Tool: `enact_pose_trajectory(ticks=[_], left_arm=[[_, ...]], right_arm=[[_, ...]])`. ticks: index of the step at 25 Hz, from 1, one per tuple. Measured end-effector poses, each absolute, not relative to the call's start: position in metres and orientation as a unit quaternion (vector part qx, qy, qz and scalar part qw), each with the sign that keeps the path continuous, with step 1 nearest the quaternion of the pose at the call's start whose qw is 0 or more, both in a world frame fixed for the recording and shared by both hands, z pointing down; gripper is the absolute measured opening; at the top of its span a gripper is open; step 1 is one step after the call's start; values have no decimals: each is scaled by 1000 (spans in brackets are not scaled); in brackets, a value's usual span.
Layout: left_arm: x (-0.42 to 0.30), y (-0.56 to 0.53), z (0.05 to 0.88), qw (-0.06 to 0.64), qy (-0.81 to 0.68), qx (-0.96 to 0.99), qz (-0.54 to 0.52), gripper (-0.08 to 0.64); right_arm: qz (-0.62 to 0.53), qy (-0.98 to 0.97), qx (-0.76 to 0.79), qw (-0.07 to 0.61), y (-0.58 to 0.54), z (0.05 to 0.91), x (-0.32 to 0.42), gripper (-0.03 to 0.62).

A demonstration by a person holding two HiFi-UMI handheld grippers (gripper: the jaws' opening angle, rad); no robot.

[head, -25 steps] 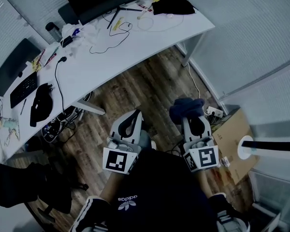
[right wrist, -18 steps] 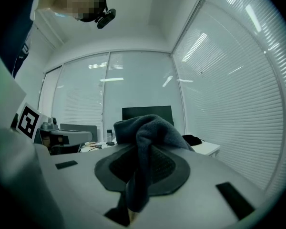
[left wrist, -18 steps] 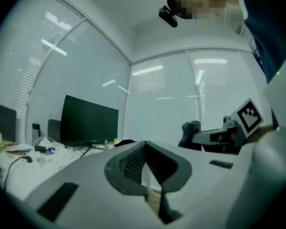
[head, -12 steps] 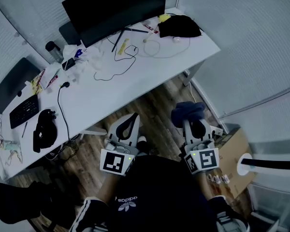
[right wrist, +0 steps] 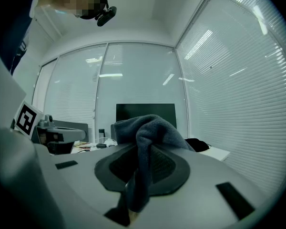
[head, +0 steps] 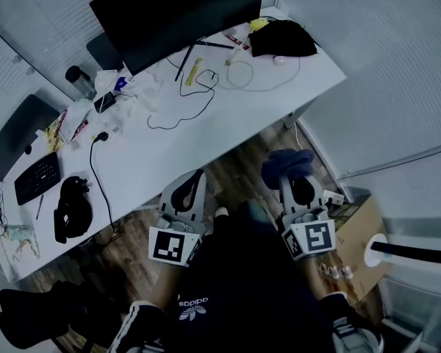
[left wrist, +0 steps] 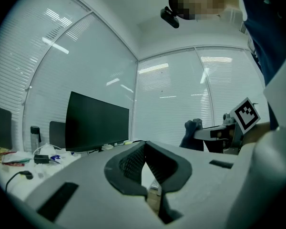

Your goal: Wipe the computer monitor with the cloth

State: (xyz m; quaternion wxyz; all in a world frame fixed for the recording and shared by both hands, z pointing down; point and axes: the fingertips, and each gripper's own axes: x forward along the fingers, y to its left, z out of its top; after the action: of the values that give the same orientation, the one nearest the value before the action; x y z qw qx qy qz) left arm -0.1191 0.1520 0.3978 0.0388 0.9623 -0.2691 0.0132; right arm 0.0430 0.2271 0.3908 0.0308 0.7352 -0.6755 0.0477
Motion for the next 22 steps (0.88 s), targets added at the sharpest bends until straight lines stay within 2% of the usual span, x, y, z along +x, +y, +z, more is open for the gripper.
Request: enact_pose_trajectory(ticks=[10,22], left_arm=[[-98,94,409,42,-303,952,26,5],[-12,-9,397,42,-382,923,11,6]], right_arm=[[51,-697,715,26,156,400,72,49],[40,-741,669,24,34,387,181,49]])
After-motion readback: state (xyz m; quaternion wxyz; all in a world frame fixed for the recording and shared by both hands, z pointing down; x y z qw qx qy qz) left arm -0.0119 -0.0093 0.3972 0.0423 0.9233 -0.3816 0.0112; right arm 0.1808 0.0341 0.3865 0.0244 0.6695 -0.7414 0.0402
